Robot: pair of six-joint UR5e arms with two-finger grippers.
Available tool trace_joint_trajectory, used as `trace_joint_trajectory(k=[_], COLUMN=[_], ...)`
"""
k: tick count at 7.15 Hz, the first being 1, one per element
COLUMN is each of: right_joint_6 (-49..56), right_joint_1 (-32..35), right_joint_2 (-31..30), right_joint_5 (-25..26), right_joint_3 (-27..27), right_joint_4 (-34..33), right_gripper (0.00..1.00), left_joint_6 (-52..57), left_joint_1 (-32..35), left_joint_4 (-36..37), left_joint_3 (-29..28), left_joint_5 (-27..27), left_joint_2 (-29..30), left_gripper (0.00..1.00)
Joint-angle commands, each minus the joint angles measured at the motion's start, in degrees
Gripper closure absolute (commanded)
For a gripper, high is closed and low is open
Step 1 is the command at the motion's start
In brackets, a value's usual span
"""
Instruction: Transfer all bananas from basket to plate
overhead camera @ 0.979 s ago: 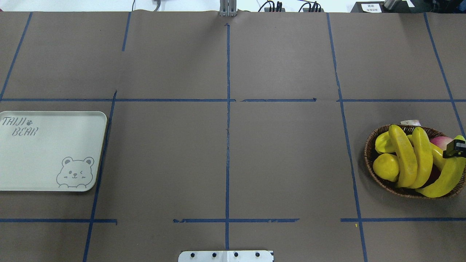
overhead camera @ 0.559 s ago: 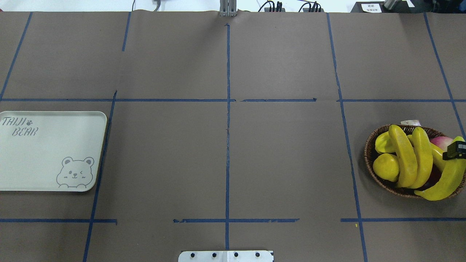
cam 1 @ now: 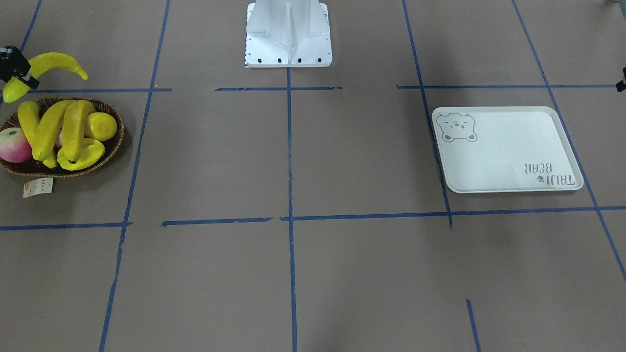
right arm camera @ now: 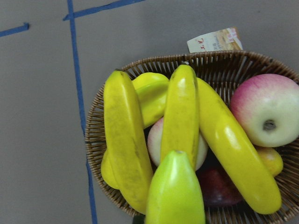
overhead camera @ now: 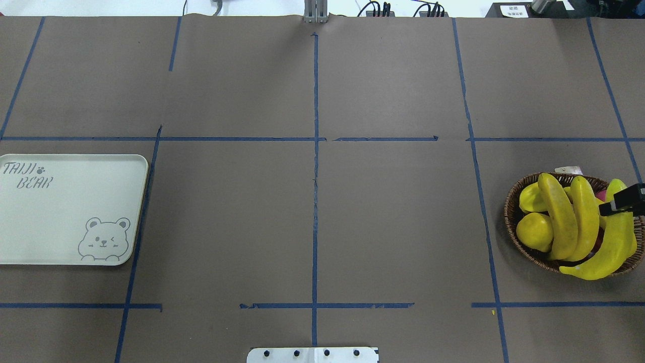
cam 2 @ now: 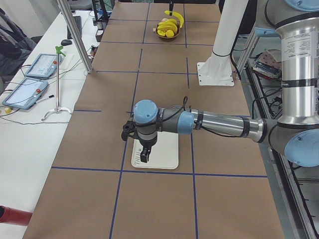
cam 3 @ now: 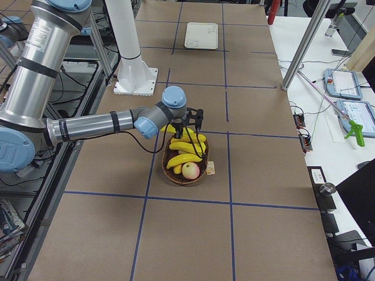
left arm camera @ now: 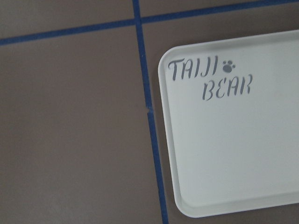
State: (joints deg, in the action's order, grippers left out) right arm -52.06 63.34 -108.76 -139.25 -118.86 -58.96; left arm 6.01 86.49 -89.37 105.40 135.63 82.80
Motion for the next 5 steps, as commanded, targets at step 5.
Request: trace_joint_trajectory(k=[5], right_joint_6=[-26.03], right_joint_1=[-12.68], right_joint_2=[19.61], right_joint_5=[8.08], right_joint_3=[2.49], right_joint_4=[2.53], right_gripper=[0.99], left_joint_6=[-18.96], left_joint_1=[-13.68], left_joint_4=[-27.71], left_joint_3=[0.51], left_joint_5=[0.16], left_joint_2=[2.71], left_gripper=[0.00])
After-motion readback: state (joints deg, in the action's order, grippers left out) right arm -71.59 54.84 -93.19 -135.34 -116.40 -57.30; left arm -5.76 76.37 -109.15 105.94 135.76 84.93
